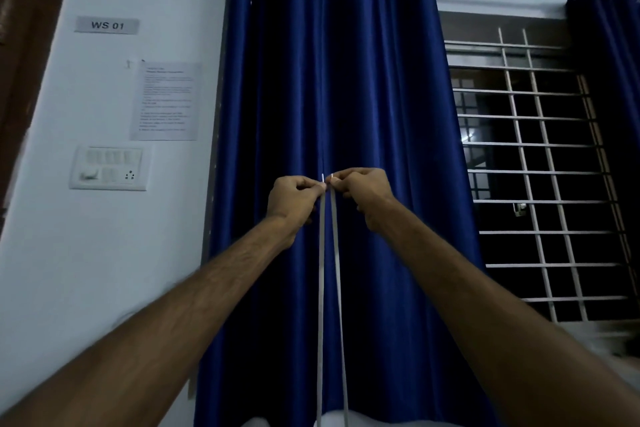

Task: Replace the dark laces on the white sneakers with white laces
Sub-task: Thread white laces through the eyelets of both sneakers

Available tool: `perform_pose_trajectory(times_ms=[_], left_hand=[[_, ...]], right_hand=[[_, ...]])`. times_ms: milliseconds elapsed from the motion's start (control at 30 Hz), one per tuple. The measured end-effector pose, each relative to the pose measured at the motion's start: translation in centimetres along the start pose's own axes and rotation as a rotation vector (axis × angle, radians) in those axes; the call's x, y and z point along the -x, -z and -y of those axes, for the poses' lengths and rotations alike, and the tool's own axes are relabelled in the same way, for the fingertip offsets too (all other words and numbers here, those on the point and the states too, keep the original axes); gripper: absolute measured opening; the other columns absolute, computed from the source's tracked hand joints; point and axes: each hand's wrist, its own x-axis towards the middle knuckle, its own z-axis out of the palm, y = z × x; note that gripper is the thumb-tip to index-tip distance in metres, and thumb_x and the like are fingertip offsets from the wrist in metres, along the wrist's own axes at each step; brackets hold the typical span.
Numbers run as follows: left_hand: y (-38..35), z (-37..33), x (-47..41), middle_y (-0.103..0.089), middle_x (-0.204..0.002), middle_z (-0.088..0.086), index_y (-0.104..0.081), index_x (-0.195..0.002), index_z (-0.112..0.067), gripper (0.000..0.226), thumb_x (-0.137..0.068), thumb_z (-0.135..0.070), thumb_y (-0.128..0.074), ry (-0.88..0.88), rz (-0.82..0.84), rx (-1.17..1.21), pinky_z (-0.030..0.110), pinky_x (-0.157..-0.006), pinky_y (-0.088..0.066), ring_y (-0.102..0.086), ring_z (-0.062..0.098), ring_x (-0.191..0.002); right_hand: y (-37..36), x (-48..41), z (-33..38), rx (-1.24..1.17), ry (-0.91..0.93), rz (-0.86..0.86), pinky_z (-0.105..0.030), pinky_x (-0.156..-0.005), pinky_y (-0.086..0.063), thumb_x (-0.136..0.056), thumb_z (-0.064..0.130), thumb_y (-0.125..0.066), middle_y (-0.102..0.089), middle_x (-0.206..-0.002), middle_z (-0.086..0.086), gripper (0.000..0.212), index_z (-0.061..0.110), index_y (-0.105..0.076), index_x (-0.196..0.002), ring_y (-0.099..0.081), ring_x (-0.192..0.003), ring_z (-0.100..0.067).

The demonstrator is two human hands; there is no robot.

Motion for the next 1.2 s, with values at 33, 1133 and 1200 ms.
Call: perform_pose_trajectory(times_ms=[33,1133,1200], left_hand=[[0.0,-0.1,0.0,-0.068,-0.09,0.003,-0.07,-0.095,-0.012,0.013,-0.093,-0.023,-0.064,-0.008,0.003,-0.013,0.03,-0.066,-0.057,-0.061,0.013,-0.074],[5.7,20.6,12.5,-0.066,-0.073,-0.003,-0.075,-0.086,-0.022,0.013,-0.087,-0.024,-0.062,0.337,0.117,-0.557,0.037,-0.071,-0.058,-0.061,0.018,-0.069],[4.8,23.8,16.1,-0.071,-0.082,-0.003,-0.072,-0.08,-0.027,0.013,-0.087,-0.023,-0.061,0.4,0.209,-0.639,0.036,-0.079,-0.056,-0.066,0.022,-0.08]], right_hand=[[0.1,0.0,0.2,0.0,-0.001,0.002,-0.013,-0.055,-0.037,-0.085,0.007,-0.065,-0.07,-0.084,0.006,0.014,0.01,-0.075,-0.094,-0.057,-0.073,0.0],[2.4,8.4,-17.7,0.226,-0.219,0.192,-0.015,-0.041,-0.043,-0.092,0.009,-0.064,-0.065,-0.062,-0.001,0.006,0.007,-0.067,-0.087,-0.055,-0.042,-0.003],[1.9,11.6,-22.5,0.204,-0.301,0.249,-0.019,-0.047,-0.047,-0.09,0.007,-0.066,-0.066,-0.068,-0.008,0.005,0.004,-0.067,-0.086,-0.056,-0.048,-0.009]])
